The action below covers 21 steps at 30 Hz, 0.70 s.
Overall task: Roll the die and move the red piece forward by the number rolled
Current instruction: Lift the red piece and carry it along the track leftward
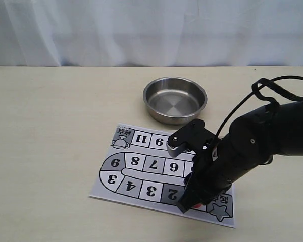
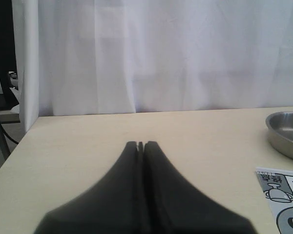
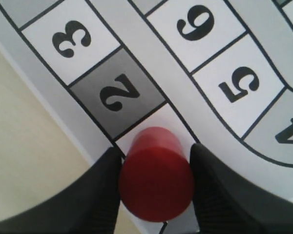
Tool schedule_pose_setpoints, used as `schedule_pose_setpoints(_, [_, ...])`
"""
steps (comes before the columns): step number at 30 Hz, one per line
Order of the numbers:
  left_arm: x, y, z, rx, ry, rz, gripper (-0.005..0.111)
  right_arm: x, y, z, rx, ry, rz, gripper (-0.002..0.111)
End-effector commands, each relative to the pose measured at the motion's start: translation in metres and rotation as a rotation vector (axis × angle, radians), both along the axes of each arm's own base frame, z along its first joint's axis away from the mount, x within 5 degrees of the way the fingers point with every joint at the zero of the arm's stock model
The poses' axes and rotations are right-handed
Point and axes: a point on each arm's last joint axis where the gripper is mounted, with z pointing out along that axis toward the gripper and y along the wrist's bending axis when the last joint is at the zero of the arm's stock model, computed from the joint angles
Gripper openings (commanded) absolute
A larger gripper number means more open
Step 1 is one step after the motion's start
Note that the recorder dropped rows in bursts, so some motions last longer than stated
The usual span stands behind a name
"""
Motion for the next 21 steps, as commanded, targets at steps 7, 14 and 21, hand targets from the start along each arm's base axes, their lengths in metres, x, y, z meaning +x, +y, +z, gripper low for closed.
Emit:
schedule_pose_setpoints(7, [0.0, 0.0, -0.001, -0.012, -0.002, -0.001, 0.0, 0.01, 0.014, 0.027, 0.091, -0.06, -0.006, 0.004])
schedule_pose_setpoints(14, [0.0, 0.0, -0.001, -0.012, -0.002, -0.001, 0.0, 0.002, 0.032, 0.029, 0.117, -0.104, 0.058, 0.004])
schedule_pose_setpoints(21, [0.0, 0.0, -0.001, -0.012, -0.002, -0.001, 0.0, 0.004, 0.036, 0.016, 0.103, -0.09, 0.06, 0.004])
